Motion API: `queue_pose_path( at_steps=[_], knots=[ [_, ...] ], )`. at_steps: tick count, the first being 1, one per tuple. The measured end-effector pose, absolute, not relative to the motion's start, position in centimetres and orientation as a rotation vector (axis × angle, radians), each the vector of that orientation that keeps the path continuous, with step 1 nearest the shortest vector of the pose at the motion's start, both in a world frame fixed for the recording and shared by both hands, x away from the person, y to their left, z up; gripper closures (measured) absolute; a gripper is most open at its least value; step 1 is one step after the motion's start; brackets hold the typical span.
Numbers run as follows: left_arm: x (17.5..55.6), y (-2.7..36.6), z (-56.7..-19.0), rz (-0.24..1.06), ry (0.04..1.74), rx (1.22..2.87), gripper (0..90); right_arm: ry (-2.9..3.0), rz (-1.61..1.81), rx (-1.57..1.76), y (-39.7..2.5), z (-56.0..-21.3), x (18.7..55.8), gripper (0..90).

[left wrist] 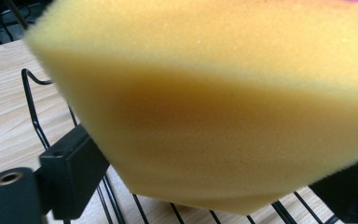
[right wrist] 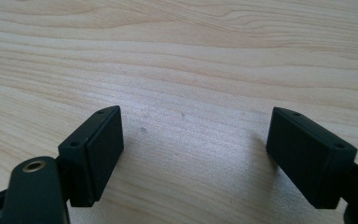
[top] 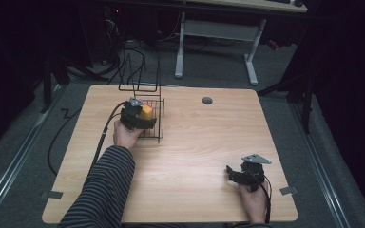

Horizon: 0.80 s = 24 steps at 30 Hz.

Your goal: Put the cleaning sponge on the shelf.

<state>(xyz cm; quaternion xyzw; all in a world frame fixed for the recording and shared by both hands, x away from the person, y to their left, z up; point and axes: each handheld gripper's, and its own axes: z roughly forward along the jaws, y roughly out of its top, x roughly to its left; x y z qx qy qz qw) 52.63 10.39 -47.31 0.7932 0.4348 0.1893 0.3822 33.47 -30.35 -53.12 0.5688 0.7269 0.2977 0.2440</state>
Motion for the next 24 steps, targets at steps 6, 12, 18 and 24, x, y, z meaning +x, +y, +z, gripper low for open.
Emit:
queue_pose_path(
  at_steps=[6, 12, 18, 24],
  knots=[
    [52.1, 10.3, -46.9, 0.486, 1.091, 2.04, 2.9, 1.985, 0.812, 1.554, -30.4, -53.1, 33.5, 18.9],
    [51.7, 10.5, -46.3, 0.489, 1.087, 2.05, 0.4, 1.986, 0.813, 1.553, -30.4, -53.1, 33.5, 19.0],
    [50.9, 10.7, -45.5, 0.497, 1.072, 2.039, 0.2, 1.986, 0.813, 1.552, -30.4, -53.1, 33.5, 18.9],
    [49.8, 11.0, -44.8, 0.51, 1.046, 2.03, 0.5, 1.985, 0.813, 1.555, -30.4, -53.1, 33.5, 19.0]
  ],
)
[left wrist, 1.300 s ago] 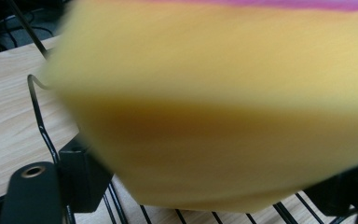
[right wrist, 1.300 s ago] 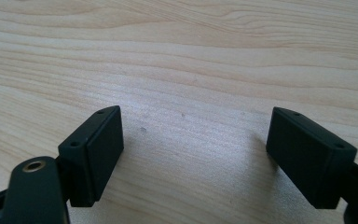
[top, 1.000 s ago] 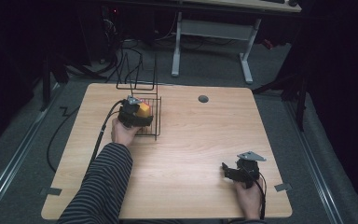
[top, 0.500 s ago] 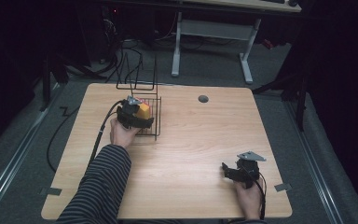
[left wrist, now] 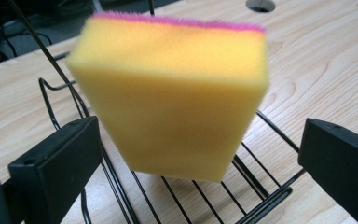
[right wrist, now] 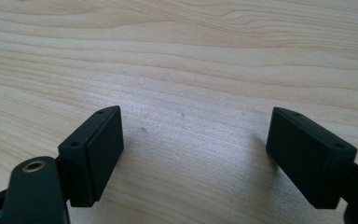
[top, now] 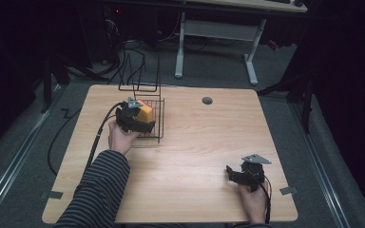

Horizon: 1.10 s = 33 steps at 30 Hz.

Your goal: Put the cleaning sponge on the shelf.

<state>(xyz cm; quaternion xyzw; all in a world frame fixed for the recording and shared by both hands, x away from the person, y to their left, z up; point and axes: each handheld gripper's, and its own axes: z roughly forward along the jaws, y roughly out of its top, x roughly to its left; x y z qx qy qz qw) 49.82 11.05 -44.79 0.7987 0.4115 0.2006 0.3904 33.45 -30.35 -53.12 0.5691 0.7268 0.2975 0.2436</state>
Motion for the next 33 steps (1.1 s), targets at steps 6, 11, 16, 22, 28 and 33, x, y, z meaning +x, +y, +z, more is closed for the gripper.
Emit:
queue_pose_path(
  at_steps=[6, 11, 16, 22, 28, 33],
  knots=[
    [49.0, 11.9, -44.3, 0.519, 1.031, 2.014, 1.4, 1.986, 0.812, 1.552, -30.4, -53.1, 33.5, 18.9],
    [48.2, 12.3, -43.8, 0.528, 1.015, 2.019, 2.9, 1.986, 0.813, 1.553, -30.4, -53.1, 33.5, 18.9],
    [47.4, 13.2, -43.6, 0.528, 1.019, 1.997, 3.7, 1.987, 0.813, 1.553, -30.4, -53.1, 33.5, 18.9],
    [46.5, 14.2, -43.3, 0.519, 1.032, 1.966, 4.1, 1.986, 0.812, 1.552, -30.4, -53.1, 33.5, 18.9],
    [45.7, 15.0, -43.2, 0.51, 1.031, 1.956, 4.4, 1.985, 0.812, 1.554, -30.4, -53.1, 33.5, 18.9],
    [45.1, 15.6, -43.1, 0.498, 1.034, 1.932, 4.6, 1.986, 0.813, 1.553, -30.4, -53.1, 33.5, 18.9]
  ],
)
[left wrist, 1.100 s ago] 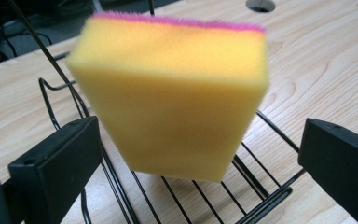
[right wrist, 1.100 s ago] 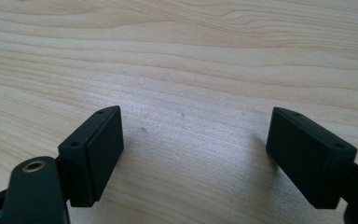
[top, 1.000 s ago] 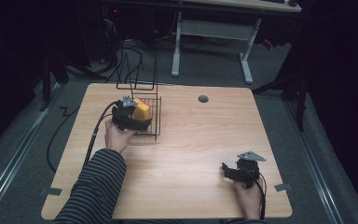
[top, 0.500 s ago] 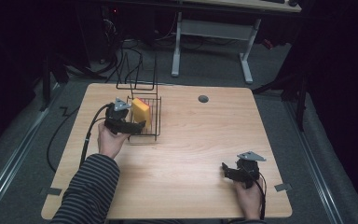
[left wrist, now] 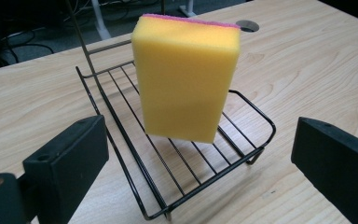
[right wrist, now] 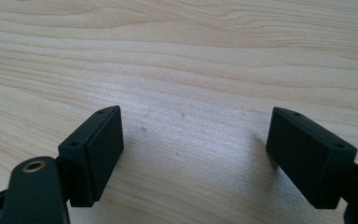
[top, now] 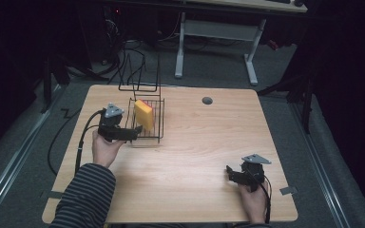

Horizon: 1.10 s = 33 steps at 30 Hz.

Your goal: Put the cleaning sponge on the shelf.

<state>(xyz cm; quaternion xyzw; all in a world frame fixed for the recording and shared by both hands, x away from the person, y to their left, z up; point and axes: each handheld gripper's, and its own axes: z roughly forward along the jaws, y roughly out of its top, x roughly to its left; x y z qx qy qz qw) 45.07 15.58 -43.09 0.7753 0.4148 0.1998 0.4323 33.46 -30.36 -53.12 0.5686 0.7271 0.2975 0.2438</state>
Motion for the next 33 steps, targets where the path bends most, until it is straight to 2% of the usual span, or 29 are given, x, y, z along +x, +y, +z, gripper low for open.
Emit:
queue_pose_path(
  at_steps=[33],
  knots=[
    [41.6, 19.2, -43.6, 0.467, 1.089, 1.843, 6.4, 1.985, 0.812, 1.555, -30.3, -53.1, 33.4, 19.0]
  ],
)
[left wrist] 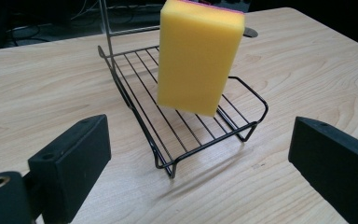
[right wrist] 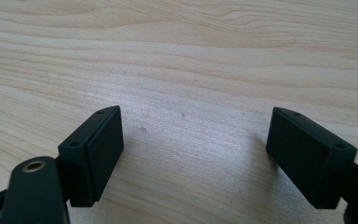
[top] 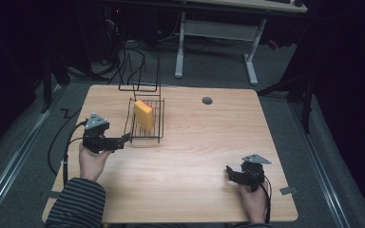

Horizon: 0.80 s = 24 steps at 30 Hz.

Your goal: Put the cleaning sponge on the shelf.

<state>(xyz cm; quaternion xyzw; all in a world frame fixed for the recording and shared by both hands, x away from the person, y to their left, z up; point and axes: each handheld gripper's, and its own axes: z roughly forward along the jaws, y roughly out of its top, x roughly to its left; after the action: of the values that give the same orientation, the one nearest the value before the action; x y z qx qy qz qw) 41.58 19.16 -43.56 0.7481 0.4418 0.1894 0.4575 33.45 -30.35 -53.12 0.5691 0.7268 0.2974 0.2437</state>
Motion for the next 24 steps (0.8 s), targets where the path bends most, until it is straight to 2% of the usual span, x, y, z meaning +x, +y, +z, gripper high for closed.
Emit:
queue_pose_path(
  at_steps=[24],
  knots=[
    [39.5, 20.6, -44.9, 0.452, 1.117, 1.826, 8.1, 1.986, 0.813, 1.553, -30.4, -53.1, 33.5, 18.9]
  ],
)
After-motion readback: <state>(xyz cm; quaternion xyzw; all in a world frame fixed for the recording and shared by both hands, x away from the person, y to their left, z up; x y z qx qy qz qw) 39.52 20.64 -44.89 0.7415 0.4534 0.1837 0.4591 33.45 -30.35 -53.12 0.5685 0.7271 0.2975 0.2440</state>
